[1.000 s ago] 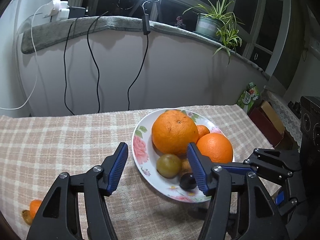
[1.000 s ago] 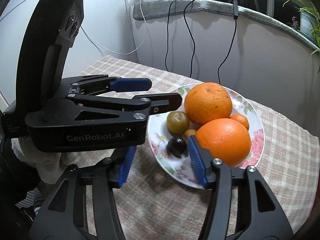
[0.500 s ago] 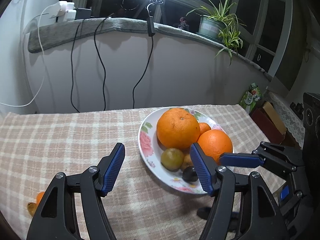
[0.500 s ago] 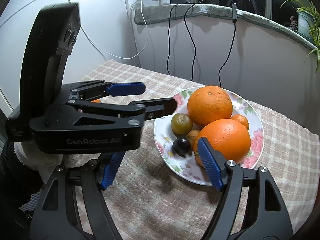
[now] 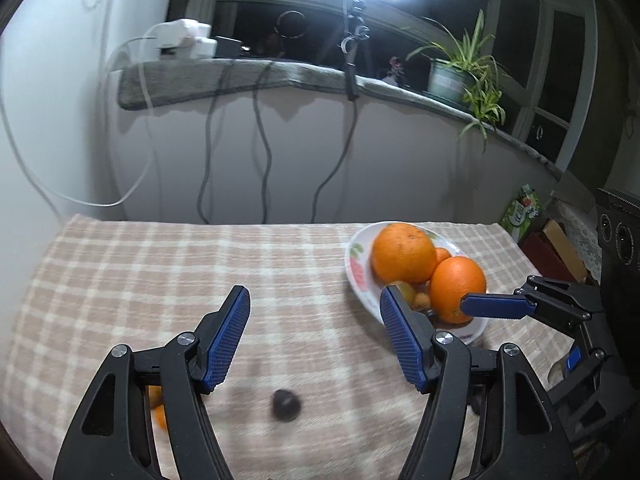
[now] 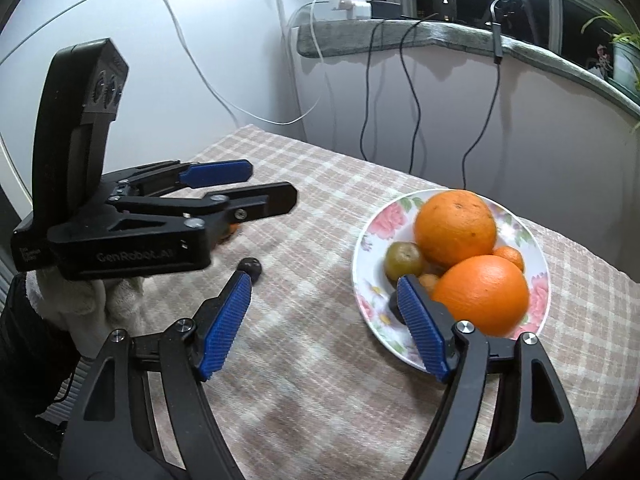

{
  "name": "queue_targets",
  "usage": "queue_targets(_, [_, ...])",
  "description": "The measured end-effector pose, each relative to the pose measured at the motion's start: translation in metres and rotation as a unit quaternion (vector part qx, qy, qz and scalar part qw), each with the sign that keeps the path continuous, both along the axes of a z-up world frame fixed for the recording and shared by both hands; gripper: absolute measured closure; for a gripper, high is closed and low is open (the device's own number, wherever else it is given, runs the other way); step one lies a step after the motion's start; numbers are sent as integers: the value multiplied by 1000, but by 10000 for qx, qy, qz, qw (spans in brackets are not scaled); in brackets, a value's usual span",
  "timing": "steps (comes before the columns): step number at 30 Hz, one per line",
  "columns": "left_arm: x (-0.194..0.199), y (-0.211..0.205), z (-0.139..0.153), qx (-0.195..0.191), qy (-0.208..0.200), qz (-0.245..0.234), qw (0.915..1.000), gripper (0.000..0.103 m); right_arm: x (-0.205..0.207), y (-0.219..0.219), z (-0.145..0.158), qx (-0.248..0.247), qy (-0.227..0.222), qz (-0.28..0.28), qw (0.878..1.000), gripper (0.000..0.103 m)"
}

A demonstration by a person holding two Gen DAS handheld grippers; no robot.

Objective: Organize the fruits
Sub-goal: 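Move both grippers to the small mandarin and the remaining dark plum, then close left gripper on the small mandarin while right gripper closes on the dark plum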

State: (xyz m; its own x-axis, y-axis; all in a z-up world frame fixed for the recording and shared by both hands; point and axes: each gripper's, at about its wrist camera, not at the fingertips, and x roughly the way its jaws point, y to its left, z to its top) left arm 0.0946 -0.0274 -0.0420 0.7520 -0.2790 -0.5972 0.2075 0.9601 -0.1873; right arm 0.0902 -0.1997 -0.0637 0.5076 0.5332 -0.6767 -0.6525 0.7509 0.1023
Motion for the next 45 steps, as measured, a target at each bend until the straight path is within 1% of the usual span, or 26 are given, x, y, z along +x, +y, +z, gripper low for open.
queue_targets(8, [-19, 50, -2, -18, 33, 509, 9987, 36, -1, 21, -4, -25, 60, 230, 9997, 25])
queue_targets(13, [-30, 79, -7, -33, 128, 790, 9968, 36, -2, 35, -9, -44, 133, 383, 9992, 25])
queue_targets(17, [-38, 104, -17, -192, 286, 1014, 9943, 36, -3, 47, -14, -78, 198, 502, 9985, 25])
queue_targets(18, [-40, 110, -20, -229, 342, 1058, 9935, 37, -3, 49, -15, -86, 210, 515, 9984, 25])
queue_targets(21, [-47, 118, -27, -266, 459, 1143, 9920, 51, -1, 57, -21, -127, 286, 565, 9979, 25])
queue_targets(24, [-53, 117, -34, -324, 557, 1071, 9922, 55, 1, 64, -27, -166, 363, 623, 9973, 25])
queue_targets(27, [-55, 109, -42, -355, 674, 913, 9929, 58, 1, 72, -32, -213, 411, 683, 9966, 25])
queue_targets(29, [-54, 104, -47, -396, 759, 821, 9929, 60, 2, 76, -36, -249, 461, 712, 9961, 32])
queue_targets(31, [-53, 99, -50, -413, 813, 745, 9930, 61, 4, 79, -39, -273, 519, 718, 9957, 36])
queue_targets(33, [-51, 96, -55, -423, 898, 697, 9926, 61, 6, 82, -42, -253, 580, 725, 9954, 37])
queue_targets(36, [-48, 91, -58, -398, 970, 634, 9925, 61, 10, 86, -46, -280, 641, 743, 9948, 43])
queue_targets(41, [-42, 85, -64, -233, 1075, 602, 9921, 61, 16, 93, -55, -374, 702, 760, 9939, 53])
queue_targets(44, [-39, 82, -67, -131, 1106, 610, 9919, 61, 18, 95, -58, -399, 724, 749, 9938, 55])
queue_targets(45, [-39, 82, -68, -113, 1109, 597, 9920, 63, 19, 95, -59, -407, 732, 747, 9937, 56])
